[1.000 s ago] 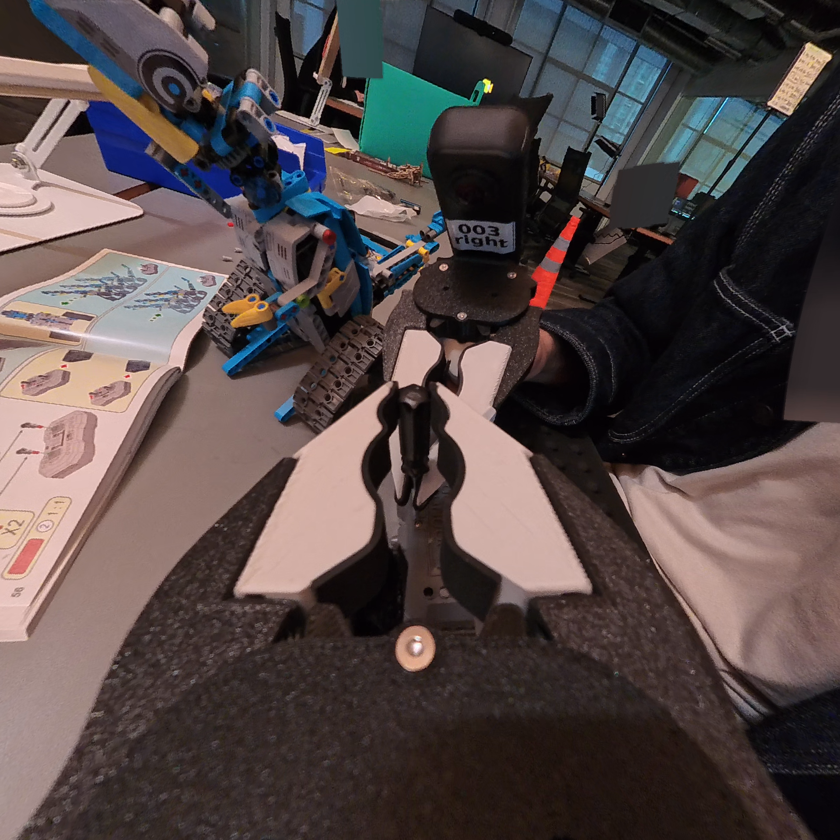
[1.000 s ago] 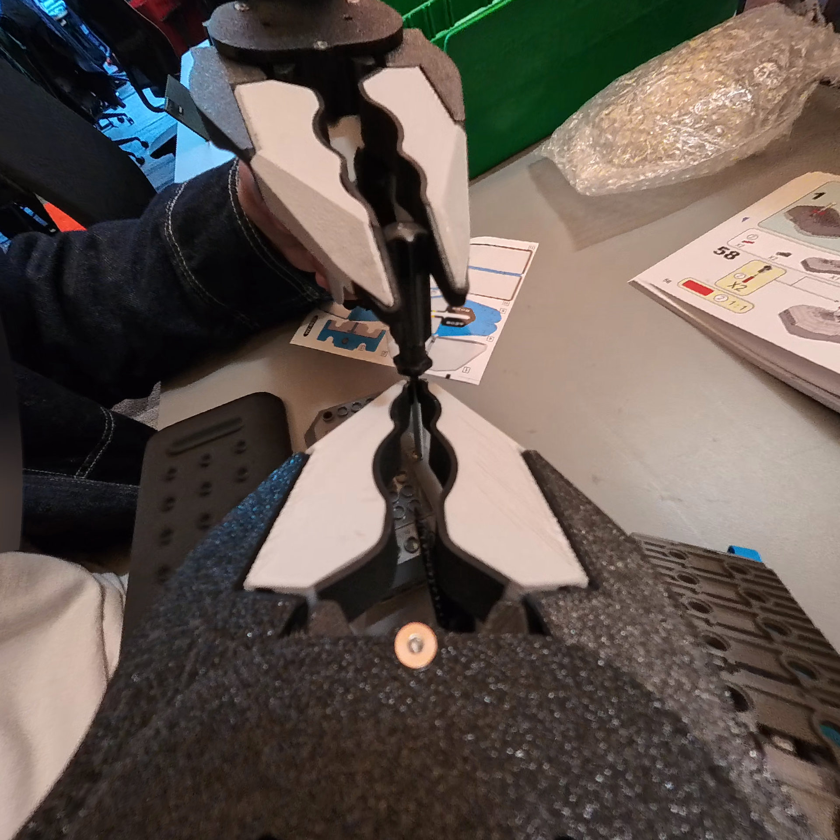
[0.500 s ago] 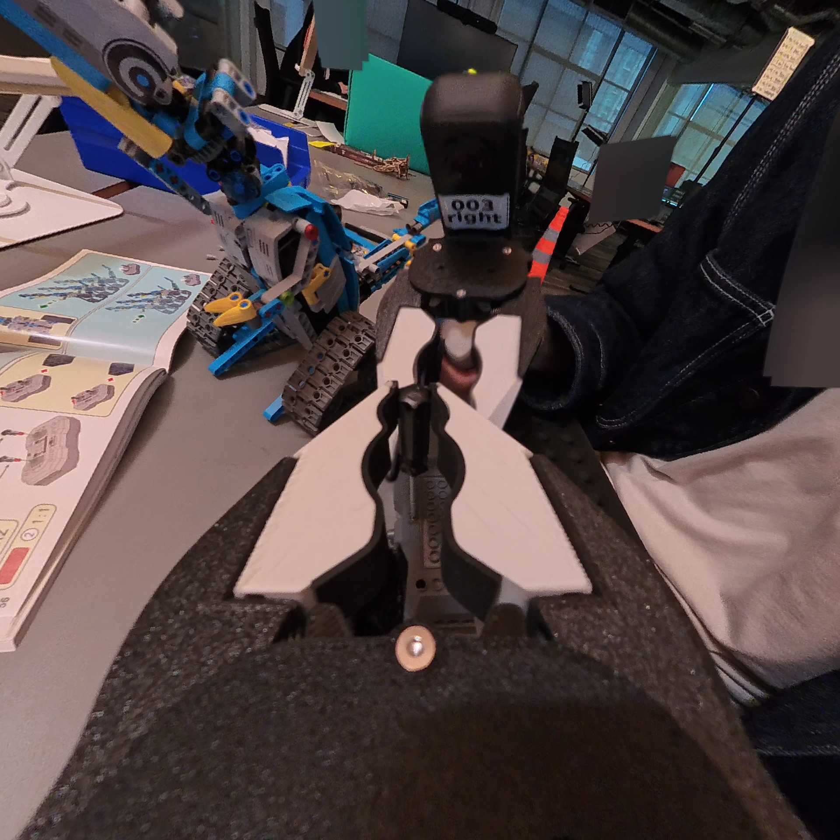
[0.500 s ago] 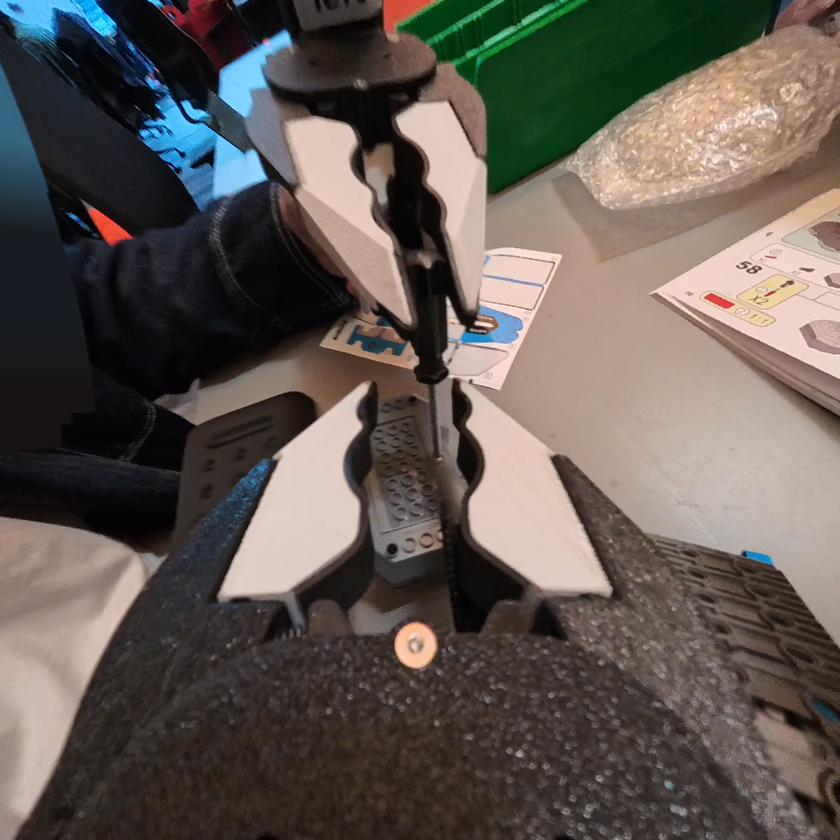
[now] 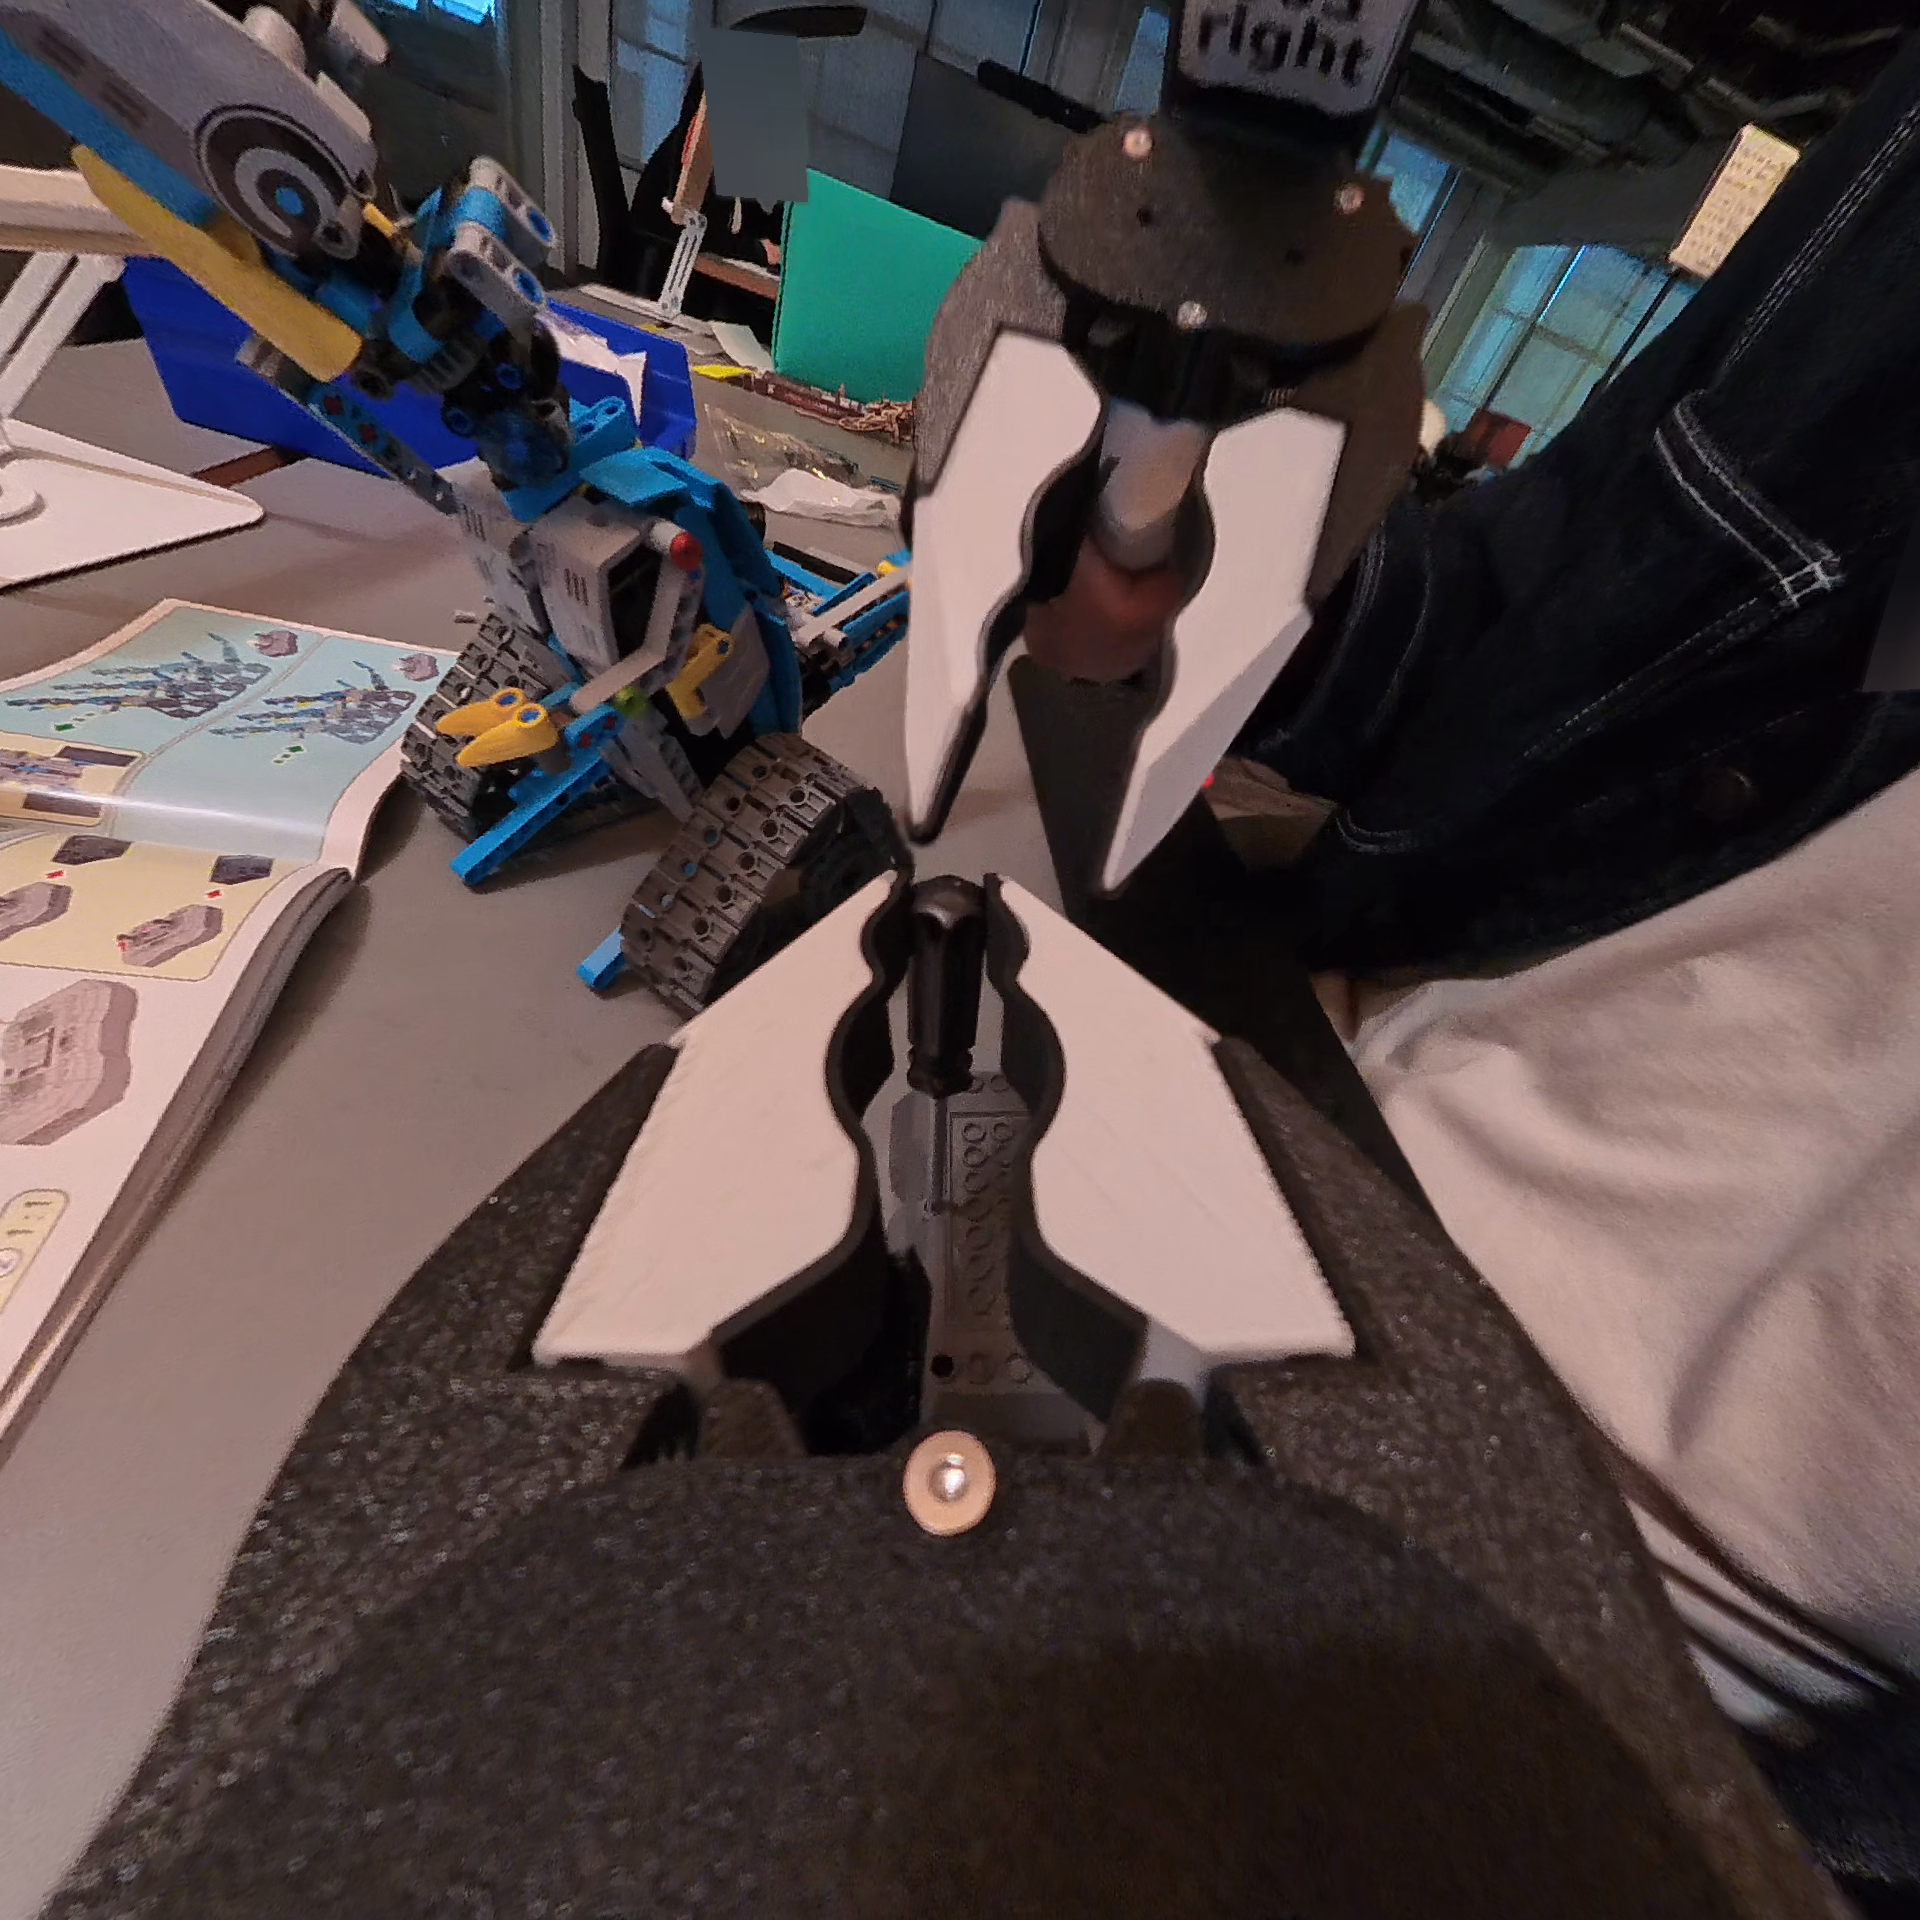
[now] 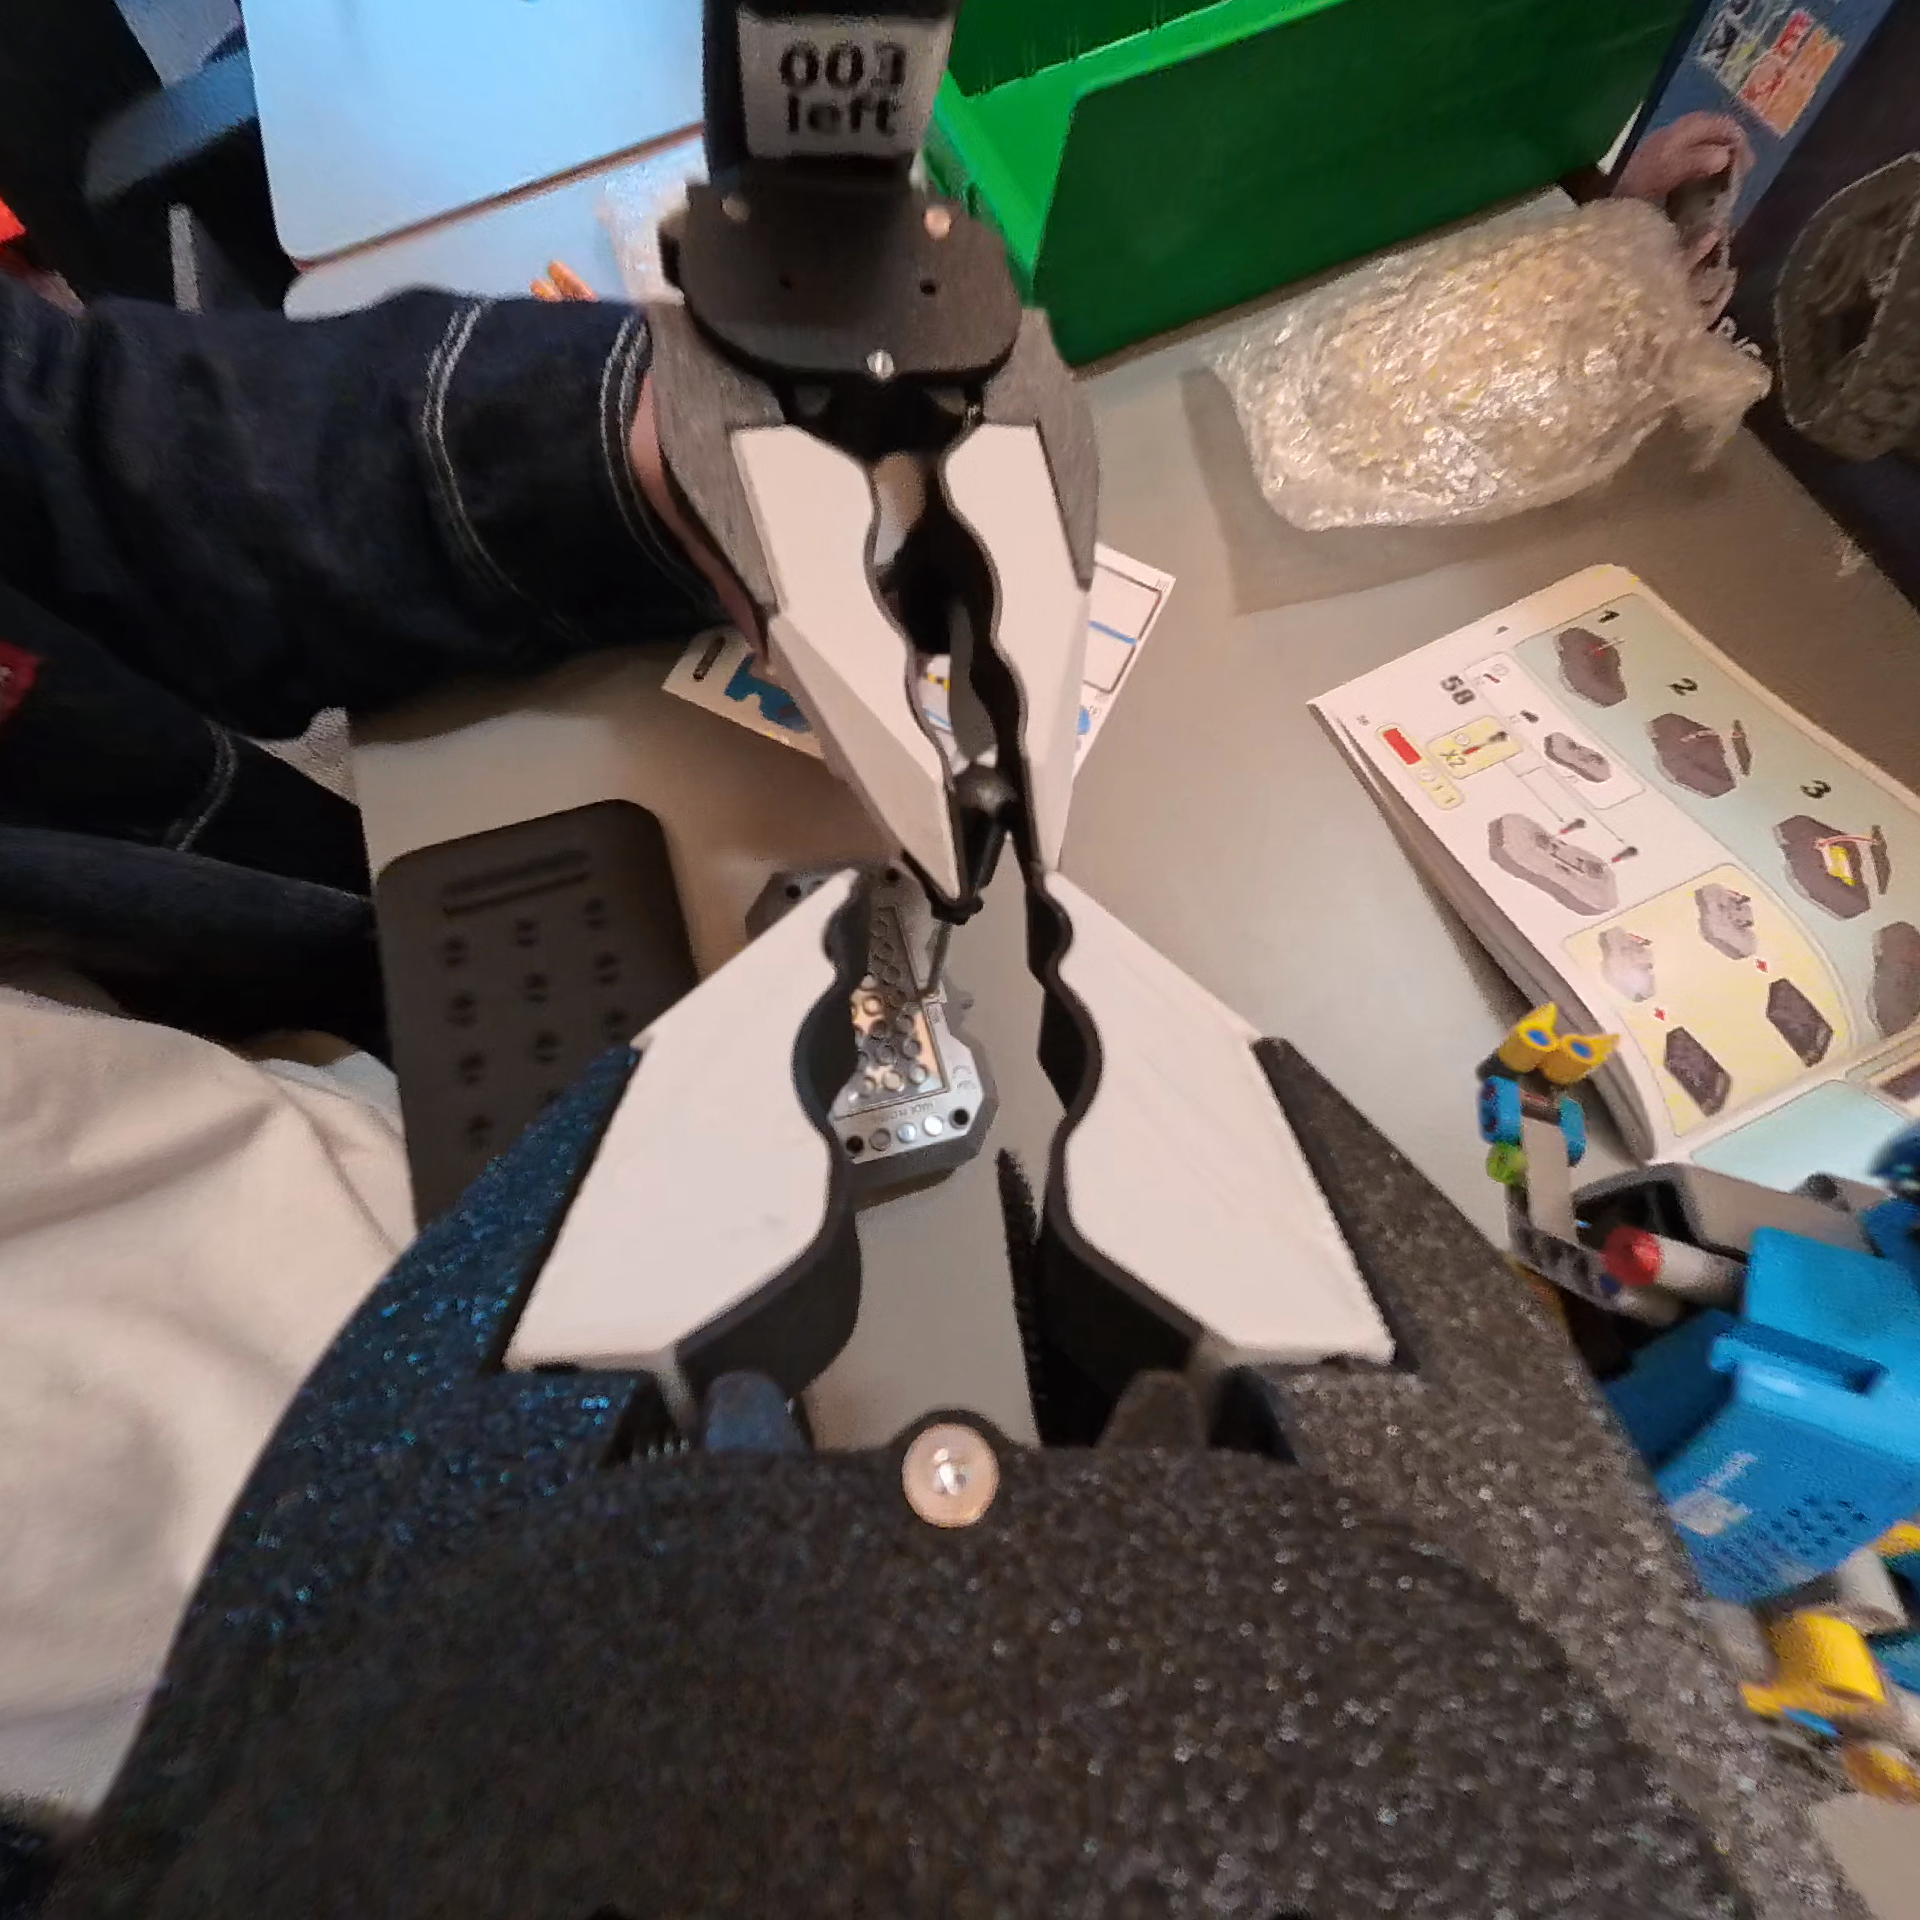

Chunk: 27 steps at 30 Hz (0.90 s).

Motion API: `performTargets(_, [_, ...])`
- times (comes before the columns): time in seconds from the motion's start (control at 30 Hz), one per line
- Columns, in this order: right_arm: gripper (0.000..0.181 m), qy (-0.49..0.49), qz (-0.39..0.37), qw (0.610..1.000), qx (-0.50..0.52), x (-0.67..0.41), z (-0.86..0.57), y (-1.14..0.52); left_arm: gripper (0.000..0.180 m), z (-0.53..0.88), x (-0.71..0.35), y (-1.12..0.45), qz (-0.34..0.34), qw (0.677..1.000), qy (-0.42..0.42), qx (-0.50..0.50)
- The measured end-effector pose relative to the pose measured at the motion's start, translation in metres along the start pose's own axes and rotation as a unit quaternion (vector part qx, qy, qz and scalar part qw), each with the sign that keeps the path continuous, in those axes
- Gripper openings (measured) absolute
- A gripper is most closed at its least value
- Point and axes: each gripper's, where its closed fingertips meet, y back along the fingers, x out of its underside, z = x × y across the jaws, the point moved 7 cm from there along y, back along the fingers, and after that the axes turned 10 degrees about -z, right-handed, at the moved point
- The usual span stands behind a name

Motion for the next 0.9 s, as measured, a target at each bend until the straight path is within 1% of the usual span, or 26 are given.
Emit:
performTargets(0.07, [0.029,-0.025,0.003,1.0,0.0,-0.009,-0.001,0.004,0.012,-0.001,0.002,0.0,-0.005,1.0,0.003,0.003])
performTargets(0.13, [0.03,-0.044,0.013,0.999,0.005,-0.015,-0.001,0.004,0.012,-0.002,0.006,-0.001,0.004,1.0,-0.005,-0.001])
performTargets(0.23, [0.03,-0.045,0.043,0.998,0.016,-0.016,0.001,-0.001,0.012,-0.002,0.013,-0.007,0.027,0.999,-0.019,-0.007])
performTargets(0.43, [0.026,-0.078,0.07,0.994,0.018,-0.012,-0.001,-0.011,0.012,-0.002,0.014,-0.008,0.027,0.999,-0.023,-0.01])
performTargets(0.57, [0.02,-0.063,0.094,0.993,0.015,-0.012,-0.001,-0.017,0.012,-0.005,0.014,-0.01,0.028,0.999,-0.027,-0.007])
performTargets(0.63, [0.014,-0.047,0.106,0.993,0.014,-0.013,-0.002,-0.016,0.013,-0.005,0.016,-0.008,0.036,0.999,-0.014,-0.009])
performTargets(0.67, [0.014,-0.04,0.112,0.993,0.011,-0.013,-0.001,-0.016,0.018,-0.004,0.019,-0.005,0.05,0.998,-0.005,-0.021])
performTargets(0.7, [0.014,-0.037,0.118,0.992,0.004,-0.014,0.0,-0.017,0.037,-0.004,0.023,0.0,0.065,0.997,0.005,-0.033])
performTargets(0.73, [0.014,-0.031,0.125,0.992,-0.001,-0.015,0.0,-0.017,0.052,-0.006,0.027,0.006,0.08,0.996,0.019,-0.04])
performTargets(0.77, [0.014,-0.023,0.131,0.991,-0.006,-0.016,0.001,-0.018,0.06,-0.009,0.03,0.013,0.091,0.994,0.029,-0.045])
performTargets(0.83, [0.013,-0.008,0.148,0.989,-0.018,-0.017,0.001,-0.018,0.067,-0.018,0.036,0.025,0.097,0.993,0.03,-0.066])
performTargets(0.9, [0.013,0.007,0.162,0.986,-0.031,-0.018,0.001,-0.019,0.076,-0.025,0.047,0.032,0.134,0.987,0.016,-0.09])
